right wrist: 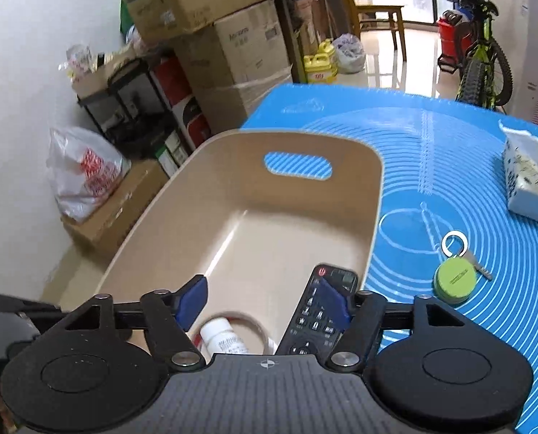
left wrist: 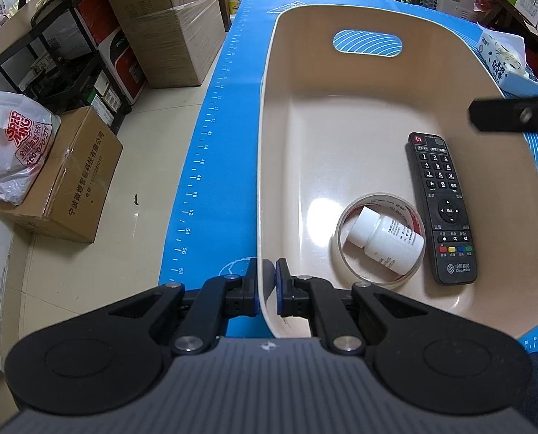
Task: Organize rigid objects
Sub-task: 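Carry the remote into the bin and open the right gripper, then move the right gripper to the white charger plug and grasp it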
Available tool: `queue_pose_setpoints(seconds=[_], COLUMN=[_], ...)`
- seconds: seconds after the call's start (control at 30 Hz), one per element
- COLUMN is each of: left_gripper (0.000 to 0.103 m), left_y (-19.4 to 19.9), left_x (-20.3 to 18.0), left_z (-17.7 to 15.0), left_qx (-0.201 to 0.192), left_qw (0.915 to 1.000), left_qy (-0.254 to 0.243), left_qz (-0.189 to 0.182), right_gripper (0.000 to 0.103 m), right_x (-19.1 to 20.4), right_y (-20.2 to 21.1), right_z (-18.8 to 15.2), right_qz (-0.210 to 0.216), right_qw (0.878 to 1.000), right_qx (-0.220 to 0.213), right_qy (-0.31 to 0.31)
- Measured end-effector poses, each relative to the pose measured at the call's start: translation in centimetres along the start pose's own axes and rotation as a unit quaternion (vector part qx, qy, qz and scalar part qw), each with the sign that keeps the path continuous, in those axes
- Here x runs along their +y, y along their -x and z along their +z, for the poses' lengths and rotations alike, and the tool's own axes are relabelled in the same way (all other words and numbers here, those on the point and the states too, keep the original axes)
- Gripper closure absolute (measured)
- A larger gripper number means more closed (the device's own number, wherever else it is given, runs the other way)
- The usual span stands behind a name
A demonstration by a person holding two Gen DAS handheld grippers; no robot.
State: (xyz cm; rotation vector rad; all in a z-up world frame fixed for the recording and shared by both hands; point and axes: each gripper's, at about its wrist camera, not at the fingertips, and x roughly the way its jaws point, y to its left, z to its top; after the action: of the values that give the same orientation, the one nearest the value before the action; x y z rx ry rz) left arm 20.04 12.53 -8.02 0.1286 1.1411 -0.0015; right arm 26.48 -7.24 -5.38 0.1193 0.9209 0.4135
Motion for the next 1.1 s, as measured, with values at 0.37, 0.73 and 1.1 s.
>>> queue_pose_setpoints(seconds=[0.37,0.73,1.1], left_gripper=[0.094,0.094,0.094], left_y=[0.1,0.1,0.1], left_x=[0.1,0.0,0.1], left_z=[0.0,0.0,0.0], left_qx=[-0.001,-0.003,-0.003], left_qw=[1.0000,1.0000,1.0000], left_qy=[0.000,0.001,0.002], left_qz=[0.001,0.000,0.000], right_gripper=[0.022,0.020,0.020], right_x=[-2.6,-7.8,-10.1], right_y=[2.7,3.6,0.5], right_z=[0.6,-1.5,-4.7], right_qz=[-0.033,-0.096,-0.130], right_qw=[0.999,0.992,0.985], right_qx=[-0.032,-0.019,0.034], right_qy=[-0.014,-0.074,-0.105])
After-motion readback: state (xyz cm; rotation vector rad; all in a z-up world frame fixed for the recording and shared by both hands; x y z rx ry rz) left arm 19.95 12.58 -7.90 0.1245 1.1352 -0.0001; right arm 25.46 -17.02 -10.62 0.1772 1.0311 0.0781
